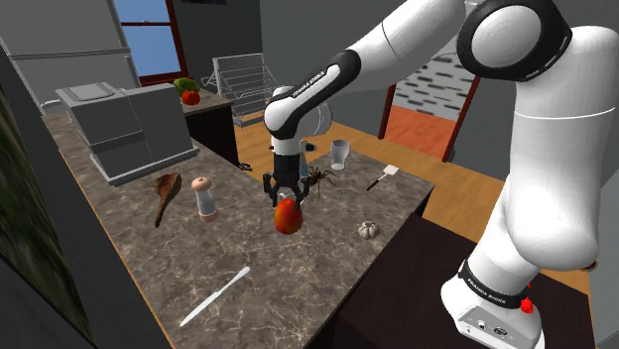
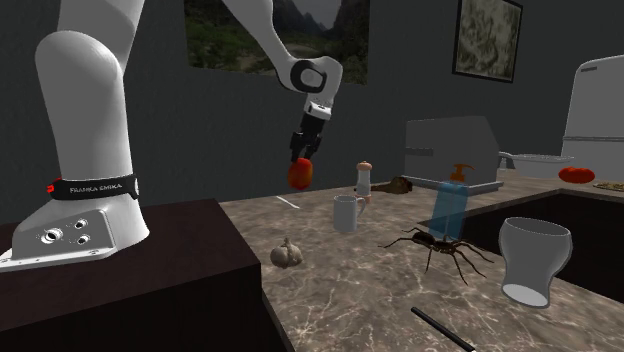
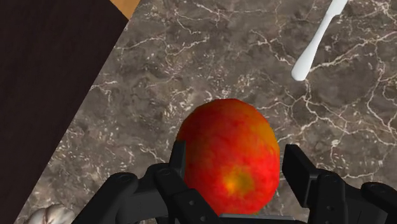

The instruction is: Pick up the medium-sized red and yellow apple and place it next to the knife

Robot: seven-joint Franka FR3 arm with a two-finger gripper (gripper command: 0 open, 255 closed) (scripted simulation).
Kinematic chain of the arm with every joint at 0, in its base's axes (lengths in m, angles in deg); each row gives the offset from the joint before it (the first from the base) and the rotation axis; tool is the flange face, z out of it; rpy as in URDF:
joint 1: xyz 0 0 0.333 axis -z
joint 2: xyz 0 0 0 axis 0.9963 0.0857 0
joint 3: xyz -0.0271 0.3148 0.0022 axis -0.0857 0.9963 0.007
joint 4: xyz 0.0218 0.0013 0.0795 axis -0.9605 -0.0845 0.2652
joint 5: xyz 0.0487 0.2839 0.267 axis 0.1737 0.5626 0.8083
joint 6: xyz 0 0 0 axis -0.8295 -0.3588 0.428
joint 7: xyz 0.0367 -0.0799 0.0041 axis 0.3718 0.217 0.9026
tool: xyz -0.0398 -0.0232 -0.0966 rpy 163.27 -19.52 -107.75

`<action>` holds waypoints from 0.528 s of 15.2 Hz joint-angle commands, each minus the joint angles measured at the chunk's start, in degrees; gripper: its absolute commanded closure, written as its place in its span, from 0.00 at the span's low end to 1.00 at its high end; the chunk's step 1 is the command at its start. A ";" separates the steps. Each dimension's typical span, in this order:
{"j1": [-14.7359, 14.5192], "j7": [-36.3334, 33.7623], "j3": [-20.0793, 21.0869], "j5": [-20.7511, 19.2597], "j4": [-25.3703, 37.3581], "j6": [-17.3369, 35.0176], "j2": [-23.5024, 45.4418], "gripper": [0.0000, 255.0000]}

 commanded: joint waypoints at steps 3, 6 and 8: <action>-3.28 -4.48 2.11 0.85 -0.93 2.21 -0.22 1.00; -5.79 -8.00 3.64 1.28 -0.66 3.44 0.13 1.00; -7.13 -9.92 4.44 1.45 -0.26 4.04 0.48 1.00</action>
